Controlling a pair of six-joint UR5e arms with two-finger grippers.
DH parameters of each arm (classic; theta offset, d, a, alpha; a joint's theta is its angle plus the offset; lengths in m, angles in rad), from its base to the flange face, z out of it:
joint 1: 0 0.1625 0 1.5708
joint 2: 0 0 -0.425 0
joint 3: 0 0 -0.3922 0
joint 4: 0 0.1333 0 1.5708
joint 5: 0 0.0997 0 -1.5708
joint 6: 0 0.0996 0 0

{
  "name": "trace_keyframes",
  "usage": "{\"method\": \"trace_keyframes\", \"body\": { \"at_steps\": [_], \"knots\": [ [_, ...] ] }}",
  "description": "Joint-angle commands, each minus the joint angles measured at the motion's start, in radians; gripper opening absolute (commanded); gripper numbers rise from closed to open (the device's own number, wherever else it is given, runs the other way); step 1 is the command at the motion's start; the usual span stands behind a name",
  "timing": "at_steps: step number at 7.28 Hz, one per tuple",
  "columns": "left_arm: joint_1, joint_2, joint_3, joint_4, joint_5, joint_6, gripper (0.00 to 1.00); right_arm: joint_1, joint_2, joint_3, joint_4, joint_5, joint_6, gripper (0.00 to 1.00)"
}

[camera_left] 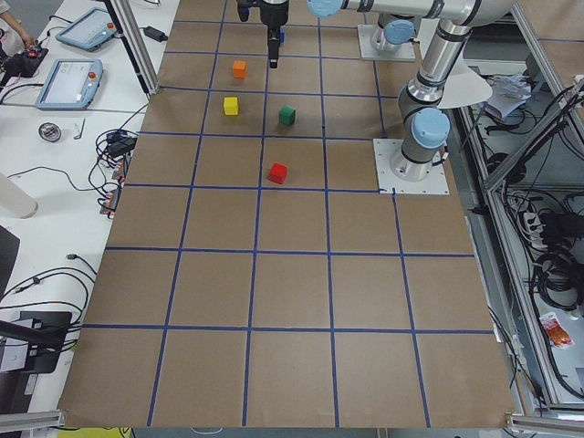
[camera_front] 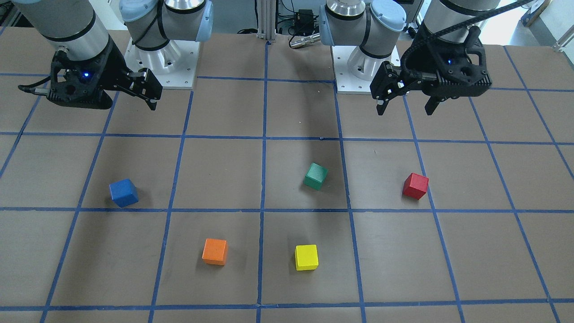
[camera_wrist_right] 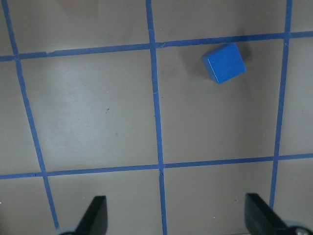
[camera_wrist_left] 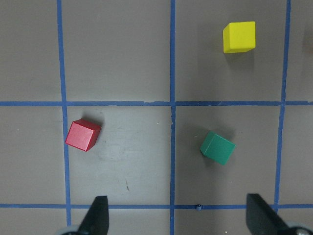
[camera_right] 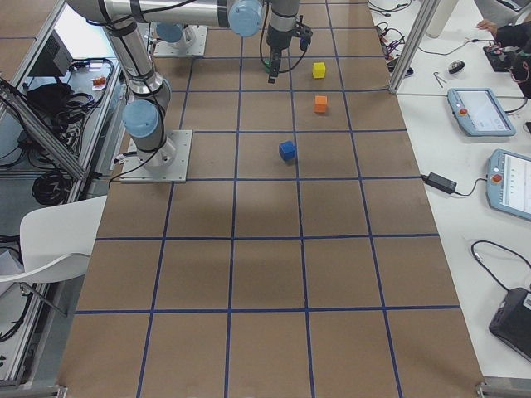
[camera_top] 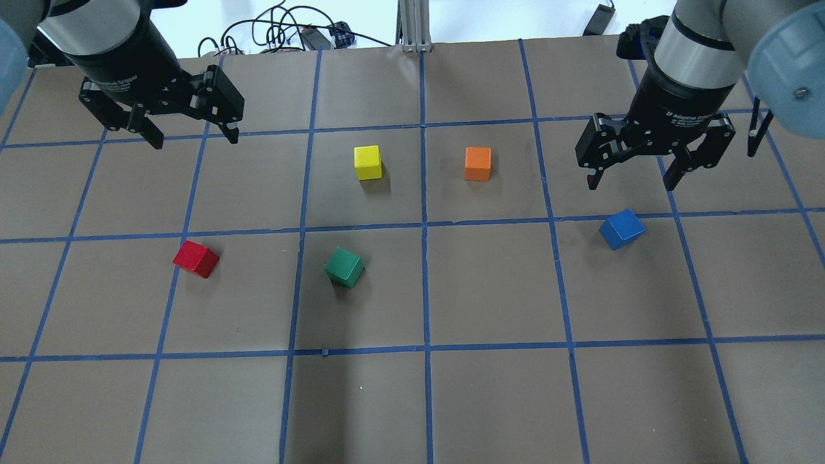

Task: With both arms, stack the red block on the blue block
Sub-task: 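Move the left gripper down over the red cube and close on it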

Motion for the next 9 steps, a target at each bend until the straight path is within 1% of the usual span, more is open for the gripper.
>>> {"method": "trace_keyframes", "body": {
  "at_steps": [1,2,3,4,5,6,7,9],
  "knots": [
    [-0.012,-0.006,0.004,0.002,-0.003,-0.062,1.00,0.001,0.000,0.000,-0.004,0.002,-0.001,1.00],
    [-0.013,-0.004,0.004,-0.001,-0.003,-0.063,1.00,-0.001,0.000,0.000,-0.005,0.000,-0.001,1.00],
    [-0.015,0.008,-0.018,-0.007,-0.001,-0.049,1.00,-0.001,0.000,0.000,-0.005,0.000,-0.001,1.00],
    [0.008,-0.018,-0.021,0.005,0.000,0.036,1.00,0.001,0.000,0.000,-0.005,0.000,0.001,1.00],
    [0.031,-0.042,-0.027,0.008,0.028,0.209,1.00,-0.001,0.000,0.000,-0.005,0.000,-0.001,1.00],
    [0.075,-0.064,-0.038,0.008,0.073,0.306,1.00,0.001,0.000,0.000,-0.005,0.000,0.001,1.00],
    [0.127,-0.088,-0.083,0.035,0.071,0.359,1.00,-0.001,0.000,0.000,-0.005,0.000,-0.001,1.00],
    [0.185,-0.134,-0.215,0.266,0.078,0.570,1.00,0.001,0.000,0.000,-0.005,0.000,0.001,1.00]
  ]
}}
